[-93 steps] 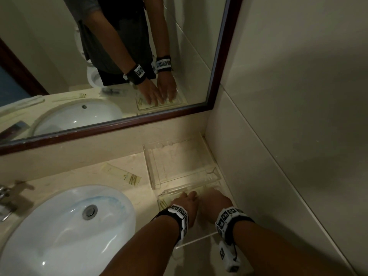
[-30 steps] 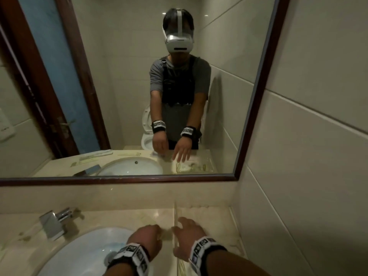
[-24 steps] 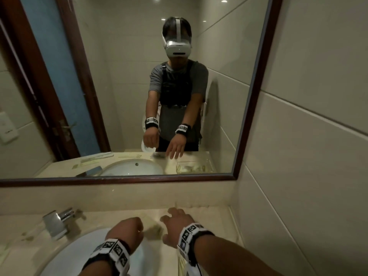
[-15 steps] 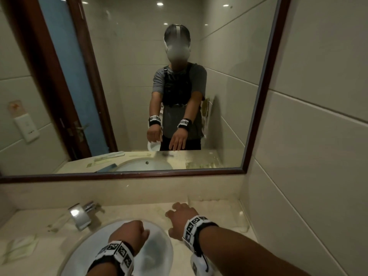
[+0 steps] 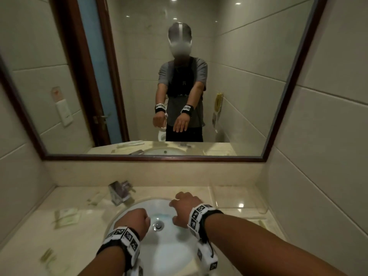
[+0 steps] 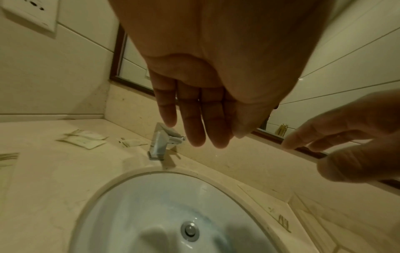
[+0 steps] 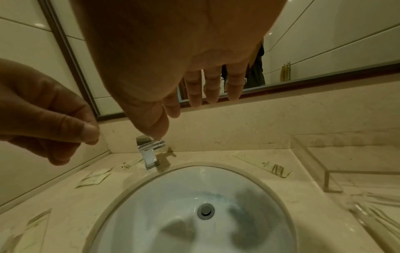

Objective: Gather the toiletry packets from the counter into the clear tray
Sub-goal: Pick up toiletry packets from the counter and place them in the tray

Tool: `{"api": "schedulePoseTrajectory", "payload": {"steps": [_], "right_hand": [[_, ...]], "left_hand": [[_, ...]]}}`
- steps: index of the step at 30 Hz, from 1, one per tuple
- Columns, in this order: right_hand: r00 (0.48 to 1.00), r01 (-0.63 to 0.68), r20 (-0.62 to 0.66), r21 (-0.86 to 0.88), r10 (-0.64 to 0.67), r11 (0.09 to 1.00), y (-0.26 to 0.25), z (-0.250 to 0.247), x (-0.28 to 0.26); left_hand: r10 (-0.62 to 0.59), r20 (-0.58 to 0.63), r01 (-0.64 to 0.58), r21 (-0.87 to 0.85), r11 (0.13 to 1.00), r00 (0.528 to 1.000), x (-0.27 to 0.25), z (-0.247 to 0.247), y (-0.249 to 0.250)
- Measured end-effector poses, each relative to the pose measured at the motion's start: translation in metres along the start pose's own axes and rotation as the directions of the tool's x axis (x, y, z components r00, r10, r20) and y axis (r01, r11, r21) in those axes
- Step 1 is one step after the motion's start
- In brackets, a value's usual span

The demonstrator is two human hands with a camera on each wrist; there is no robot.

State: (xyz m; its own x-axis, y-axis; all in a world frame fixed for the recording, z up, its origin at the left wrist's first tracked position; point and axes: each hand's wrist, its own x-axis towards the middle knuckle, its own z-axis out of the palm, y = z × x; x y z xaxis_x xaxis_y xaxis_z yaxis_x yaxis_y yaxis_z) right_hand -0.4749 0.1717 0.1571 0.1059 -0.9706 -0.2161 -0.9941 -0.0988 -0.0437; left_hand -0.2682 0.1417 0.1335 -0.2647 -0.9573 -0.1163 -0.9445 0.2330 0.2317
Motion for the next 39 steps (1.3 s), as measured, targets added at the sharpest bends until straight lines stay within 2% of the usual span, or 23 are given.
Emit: {"api": "schedulePoseTrajectory", "payload": {"steps": [7, 14, 24, 29, 33, 39], "right_hand": [[0.999, 0.051, 0.006, -0.024, -0.051, 0.998, -0.061, 0.015, 0.016], [0.988, 0.131, 0.085, -0.012, -0.129, 0.991, -0.101, 0.033, 0.043], [0.937, 0.322, 0.141, 0.003, -0.32, 0.947, -0.144, 0.042, 0.122], [0.917, 0.359, 0.179, 0.014, -0.355, 0.933, -0.161, 0.05, 0.147], [0.893, 0.407, 0.192, 0.042, -0.407, 0.912, -0.175, 0.055, 0.161], [0.884, 0.415, 0.2, 0.077, -0.422, 0.907, -0.191, 0.059, 0.185]], "left_hand": [[-0.084, 0.048, 0.083, 0.006, 0.996, 0.995, -0.023, 0.0, -0.063], [-0.165, 0.094, 0.164, 0.024, 0.986, 0.982, -0.031, 0.009, -0.101], [-0.375, 0.146, 0.374, 0.038, 0.927, 0.915, -0.025, 0.008, -0.152], [-0.452, 0.164, 0.454, 0.024, 0.89, 0.877, -0.025, 0.01, -0.17], [-0.481, 0.16, 0.486, 0.008, 0.874, 0.862, -0.022, 0.005, -0.182], [-0.49, 0.173, 0.495, 0.014, 0.869, 0.854, -0.005, -0.001, -0.203]]}}
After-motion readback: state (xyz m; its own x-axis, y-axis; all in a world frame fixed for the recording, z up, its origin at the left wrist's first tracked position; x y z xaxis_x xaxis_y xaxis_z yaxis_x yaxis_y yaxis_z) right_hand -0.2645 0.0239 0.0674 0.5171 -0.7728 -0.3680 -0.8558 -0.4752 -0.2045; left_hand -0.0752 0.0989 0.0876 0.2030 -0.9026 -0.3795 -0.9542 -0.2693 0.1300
